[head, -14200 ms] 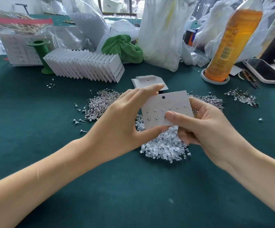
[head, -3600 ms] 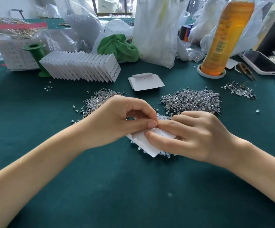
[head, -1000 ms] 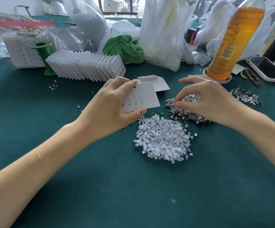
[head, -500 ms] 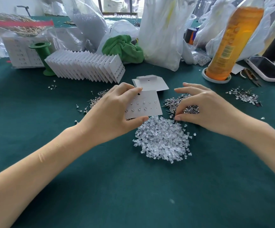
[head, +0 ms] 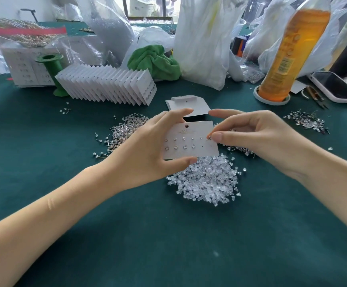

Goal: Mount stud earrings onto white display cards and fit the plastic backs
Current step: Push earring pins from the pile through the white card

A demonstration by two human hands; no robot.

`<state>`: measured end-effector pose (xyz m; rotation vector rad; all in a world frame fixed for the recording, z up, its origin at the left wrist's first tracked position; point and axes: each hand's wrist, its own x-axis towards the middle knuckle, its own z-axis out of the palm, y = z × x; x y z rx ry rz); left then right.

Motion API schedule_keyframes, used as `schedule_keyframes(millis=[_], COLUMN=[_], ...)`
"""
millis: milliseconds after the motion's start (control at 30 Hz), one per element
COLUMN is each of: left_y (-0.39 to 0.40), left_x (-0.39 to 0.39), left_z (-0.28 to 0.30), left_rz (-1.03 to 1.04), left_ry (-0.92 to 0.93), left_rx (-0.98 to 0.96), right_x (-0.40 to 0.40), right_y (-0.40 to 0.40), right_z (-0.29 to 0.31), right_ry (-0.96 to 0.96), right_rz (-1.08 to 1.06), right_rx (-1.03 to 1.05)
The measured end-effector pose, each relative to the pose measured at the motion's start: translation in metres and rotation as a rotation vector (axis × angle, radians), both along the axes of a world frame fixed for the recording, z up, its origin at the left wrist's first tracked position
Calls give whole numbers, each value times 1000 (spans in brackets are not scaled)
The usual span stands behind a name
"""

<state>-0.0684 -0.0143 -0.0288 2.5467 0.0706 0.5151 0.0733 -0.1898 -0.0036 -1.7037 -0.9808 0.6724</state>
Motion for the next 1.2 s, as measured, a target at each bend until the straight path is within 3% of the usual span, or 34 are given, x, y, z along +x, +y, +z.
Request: schedule_keyframes(millis=[533, 833, 1033, 1200], left_y=[-3, -5, -6, -3], left_x=[-2, -2, -2, -3], left_z=[-1, 1, 2, 2], left_rz=[-4, 1, 2, 16], left_ry=[-2, 14, 42, 67], left_rx=[-35, -83, -101, -108], right_x=[-9, -14, -11, 18], right_y=[3, 5, 4, -12], right_z=[-2, -6, -3, 11], right_ry=[-24, -127, -75, -243], right_rz=[-60, -120, -158, -273], right_rx=[-72, -13, 51, 43])
